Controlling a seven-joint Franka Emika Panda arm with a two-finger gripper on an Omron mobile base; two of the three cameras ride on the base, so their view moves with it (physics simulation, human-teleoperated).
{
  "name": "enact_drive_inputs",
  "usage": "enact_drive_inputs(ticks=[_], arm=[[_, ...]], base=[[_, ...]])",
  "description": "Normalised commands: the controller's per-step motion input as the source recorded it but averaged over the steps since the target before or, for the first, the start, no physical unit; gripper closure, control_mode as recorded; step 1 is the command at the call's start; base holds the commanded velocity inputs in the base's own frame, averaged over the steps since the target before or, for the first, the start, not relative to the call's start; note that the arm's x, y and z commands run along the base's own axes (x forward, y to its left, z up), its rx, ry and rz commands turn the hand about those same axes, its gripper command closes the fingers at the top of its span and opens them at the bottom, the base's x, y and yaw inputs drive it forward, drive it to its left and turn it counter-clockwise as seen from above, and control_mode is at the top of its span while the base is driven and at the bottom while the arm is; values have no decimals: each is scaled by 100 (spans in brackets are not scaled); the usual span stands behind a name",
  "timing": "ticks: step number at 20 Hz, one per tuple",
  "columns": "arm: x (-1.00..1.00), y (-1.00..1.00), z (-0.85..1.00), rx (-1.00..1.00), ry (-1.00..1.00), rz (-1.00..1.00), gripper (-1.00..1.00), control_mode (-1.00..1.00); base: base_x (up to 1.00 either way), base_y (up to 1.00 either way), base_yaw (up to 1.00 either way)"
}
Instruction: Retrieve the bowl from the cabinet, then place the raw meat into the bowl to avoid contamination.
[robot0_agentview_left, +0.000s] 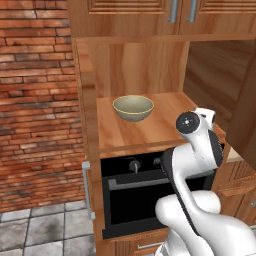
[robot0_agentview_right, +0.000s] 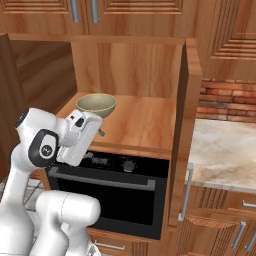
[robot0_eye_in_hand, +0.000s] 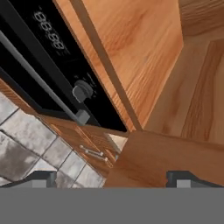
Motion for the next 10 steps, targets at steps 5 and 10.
enact_drive_inputs(ticks=[5, 10], arm=[[21, 39, 37, 0, 8, 27, -100, -100], [12, 41, 30, 0, 15, 32, -100, -100]], base=[[0, 0, 0], [0, 0, 0]])
